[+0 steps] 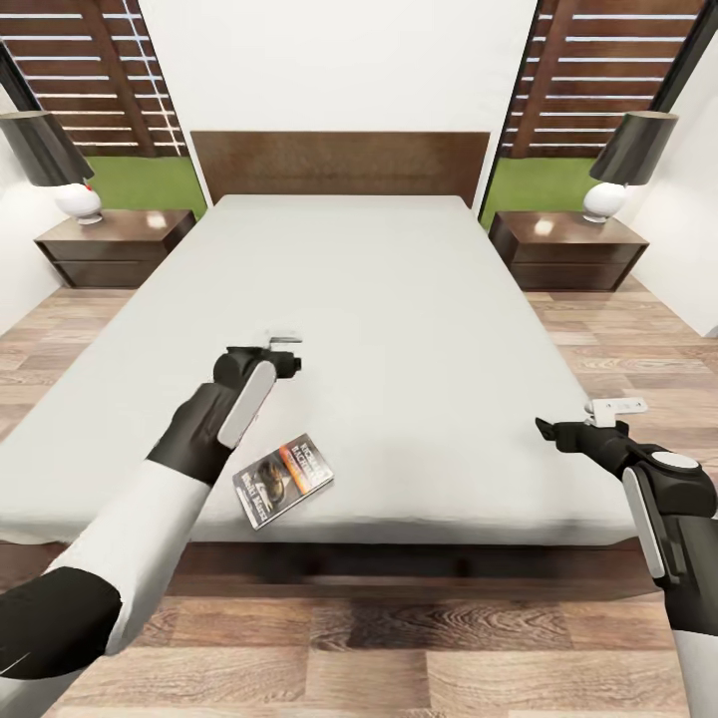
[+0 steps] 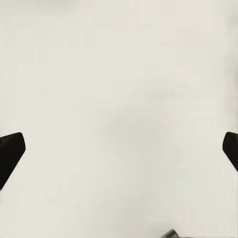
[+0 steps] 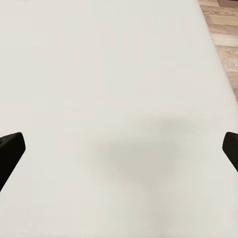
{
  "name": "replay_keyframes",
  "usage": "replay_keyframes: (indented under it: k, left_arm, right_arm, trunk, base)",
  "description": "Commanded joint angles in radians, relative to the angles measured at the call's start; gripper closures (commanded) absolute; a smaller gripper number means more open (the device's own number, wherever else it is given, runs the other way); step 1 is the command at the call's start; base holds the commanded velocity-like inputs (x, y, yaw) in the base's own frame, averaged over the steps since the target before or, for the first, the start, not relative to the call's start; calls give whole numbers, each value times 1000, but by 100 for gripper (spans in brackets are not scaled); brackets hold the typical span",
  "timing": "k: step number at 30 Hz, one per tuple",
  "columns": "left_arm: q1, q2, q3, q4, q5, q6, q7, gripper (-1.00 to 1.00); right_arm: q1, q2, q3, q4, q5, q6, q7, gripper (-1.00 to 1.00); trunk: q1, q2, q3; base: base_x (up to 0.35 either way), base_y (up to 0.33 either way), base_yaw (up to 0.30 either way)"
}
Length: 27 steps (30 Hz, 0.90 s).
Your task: In the bedroom, move the book from the bed onto either nightstand, and place the two sandals side by side next to the bed.
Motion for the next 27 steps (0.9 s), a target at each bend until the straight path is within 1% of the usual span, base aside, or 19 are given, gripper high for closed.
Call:
replay_keyframes:
  k: [1,3,5,6,7,8,9,10,11,13,14,15,16,17,18,19,23,26,27]
  left_arm:
    - [40,-1,-2,-94,13,18,32,-100]
    - [143,-10,-10,-236,15,41,67,-100]
    - [255,-23,-47,-328,10,44,91,-100]
    - [255,-23,-47,-328,10,44,91,-100]
    - [303,-27,-74,-357,6,35,103,-100]
    - [371,-31,-138,-388,1,-6,138,-100]
    - [396,-31,-173,-396,0,-30,159,-100]
    - [409,-31,-190,-398,-1,-41,171,-100]
    - [439,-31,-223,-402,-1,-60,197,-100]
    - [471,-31,-250,-405,-2,-77,221,-100]
    - [502,-33,-272,-407,-2,-93,238,-100]
    - [553,-34,-316,-408,-2,-129,259,-100]
    - [563,-35,-329,-409,-2,-139,262,-100]
    - [582,-34,-354,-408,-2,-160,267,-100]
    - [591,-33,-366,-407,-2,-171,269,-100]
    - [618,-34,-397,-401,1,-217,272,-100]
    - [635,-33,-414,-396,10,-253,268,-100]
    - [638,-31,-414,-395,14,-260,264,-100]
    - [639,-29,-413,-391,21,-261,262,-100]
  right_arm:
    - [0,0,-1,-3,2,5,5,-100]
    - [11,0,0,-11,2,2,6,-100]
    - [26,1,1,-22,2,-3,5,-100]
    - [26,1,1,-22,2,-3,5,-100]
    - [31,1,2,-26,2,-6,5,-100]
    - [36,2,3,-31,2,-9,5,-100]
    - [38,2,4,-33,2,-11,6,-100]
    - [39,2,4,-34,2,-12,6,-100]
    - [40,2,5,-36,2,-18,6,-100]
    - [42,2,5,-36,2,-29,7,-100]
    - [47,2,5,-37,2,-45,8,-100]
    - [60,2,5,-37,2,-81,8,-100]
    - [62,2,5,-37,2,-88,8,-100]
    - [66,2,5,-38,2,-99,8,-100]
    - [67,2,5,-38,2,-103,9,-100]
    - [70,2,5,-38,2,-113,9,-100]
    - [74,2,6,-38,4,-119,7,-100]
    - [87,2,7,-38,5,-122,5,-100]
    - [97,2,10,-38,5,-131,3,-100]
  trunk:
    - [0,0,-1]
    - [0,0,-1]
    - [0,0,-1]
    - [0,0,-1]
    - [0,0,-1]
    - [0,0,-1]
    - [0,0,-1]
    - [0,0,-1]
    - [0,0,-1]
    - [0,0,-1]
    - [0,0,-1]
    - [0,0,-1]
    - [0,0,-1]
    - [0,0,-1]
    - [0,0,-1]
    - [0,0,-1]
    - [0,0,-1]
    - [0,0,-1]
    - [0,0,-1]
  base:
    - [0,0,0]
    - [-30,0,0]
    - [-184,0,0]
    - [-214,0,0]
    - [-252,0,0]
    - [-295,24,0]
    - [-307,36,0]
    - [-311,38,0]
    - [-317,41,0]
    - [-321,41,0]
    - [-325,42,0]
    - [-329,39,0]
    - [-329,40,0]
    - [-330,51,0]
    - [-331,55,0]
    - [-331,44,0]
    - [-332,40,0]
    - [-332,23,0]
    - [-332,11,0]
